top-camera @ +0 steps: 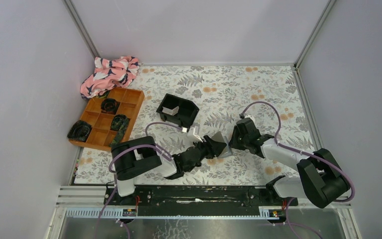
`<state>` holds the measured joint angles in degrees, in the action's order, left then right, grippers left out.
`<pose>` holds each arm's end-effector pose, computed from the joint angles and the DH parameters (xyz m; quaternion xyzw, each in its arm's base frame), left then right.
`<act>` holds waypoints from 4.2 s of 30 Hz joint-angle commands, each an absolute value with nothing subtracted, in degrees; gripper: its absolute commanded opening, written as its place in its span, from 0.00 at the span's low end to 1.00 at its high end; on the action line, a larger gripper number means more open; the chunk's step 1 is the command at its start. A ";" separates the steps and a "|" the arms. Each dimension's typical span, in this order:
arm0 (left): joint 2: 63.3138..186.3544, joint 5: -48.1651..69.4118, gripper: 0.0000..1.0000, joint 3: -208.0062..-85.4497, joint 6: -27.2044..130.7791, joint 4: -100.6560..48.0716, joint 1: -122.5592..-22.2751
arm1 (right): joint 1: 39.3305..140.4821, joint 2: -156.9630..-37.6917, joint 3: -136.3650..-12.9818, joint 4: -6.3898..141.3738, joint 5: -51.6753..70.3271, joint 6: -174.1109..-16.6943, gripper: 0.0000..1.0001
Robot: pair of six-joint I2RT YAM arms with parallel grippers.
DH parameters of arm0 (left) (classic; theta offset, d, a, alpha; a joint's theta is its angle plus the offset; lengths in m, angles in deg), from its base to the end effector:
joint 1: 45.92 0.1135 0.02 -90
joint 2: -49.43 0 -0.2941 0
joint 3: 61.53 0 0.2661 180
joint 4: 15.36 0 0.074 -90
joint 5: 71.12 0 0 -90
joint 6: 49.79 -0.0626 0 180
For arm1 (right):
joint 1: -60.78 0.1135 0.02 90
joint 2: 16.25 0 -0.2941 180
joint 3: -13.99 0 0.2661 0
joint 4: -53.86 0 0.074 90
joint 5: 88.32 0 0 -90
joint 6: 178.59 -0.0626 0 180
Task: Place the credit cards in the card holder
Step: Close the card holder at the center of the board.
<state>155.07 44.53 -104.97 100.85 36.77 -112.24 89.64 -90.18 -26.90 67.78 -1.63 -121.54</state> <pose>0.1661 -0.3113 0.1385 -0.1054 0.7535 -0.4844 0.4319 0.2249 0.1198 0.1513 0.0438 0.9289 0.1653 0.3284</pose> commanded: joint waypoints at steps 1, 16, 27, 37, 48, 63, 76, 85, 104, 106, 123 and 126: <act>156.63 43.68 0.56 -104.60 100.59 42.10 -112.23 | 93.11 -92.76 -27.52 70.12 0.50 -123.35 0.30; 151.75 49.44 0.56 -91.98 105.97 46.39 -112.21 | 102.60 -98.95 -31.24 66.95 -0.05 -127.66 0.29; 148.90 52.16 0.56 -90.53 113.92 41.01 -112.19 | 104.25 -98.89 -31.15 66.86 -0.62 -127.68 0.30; 148.62 53.92 0.56 -93.49 120.74 28.67 -112.34 | 104.37 -96.56 -30.59 68.18 -2.89 -126.42 0.32; 151.05 54.22 0.55 -94.01 127.85 26.32 -112.31 | 104.37 -93.88 -31.27 70.10 -6.32 -124.10 0.36; 152.68 54.71 0.55 -94.74 130.27 23.41 -112.38 | 104.35 -90.60 -32.41 69.61 -7.20 -121.03 0.37; 153.65 54.97 0.55 -94.53 131.25 23.05 -112.46 | 104.35 -89.80 -34.29 69.49 -6.14 -119.93 0.36; 154.26 54.79 0.55 -94.68 131.53 23.24 -112.46 | 104.42 -89.36 -35.12 70.15 -6.07 -119.39 0.36; 155.21 54.72 0.55 -94.77 132.12 23.11 -112.51 | 104.35 -89.64 -37.37 70.39 -6.05 -118.71 0.31; 155.14 54.74 0.55 -94.77 132.14 23.12 -112.49 | 104.37 -90.09 -37.66 70.52 -6.05 -118.57 0.31; 155.52 54.49 0.55 -94.98 132.28 23.15 -112.49 | 104.48 -92.84 -39.13 70.68 -4.23 -118.31 0.30; 155.75 54.49 0.55 -95.01 132.40 23.11 -112.51 | 104.83 -92.10 -39.31 70.74 -4.33 -118.16 0.30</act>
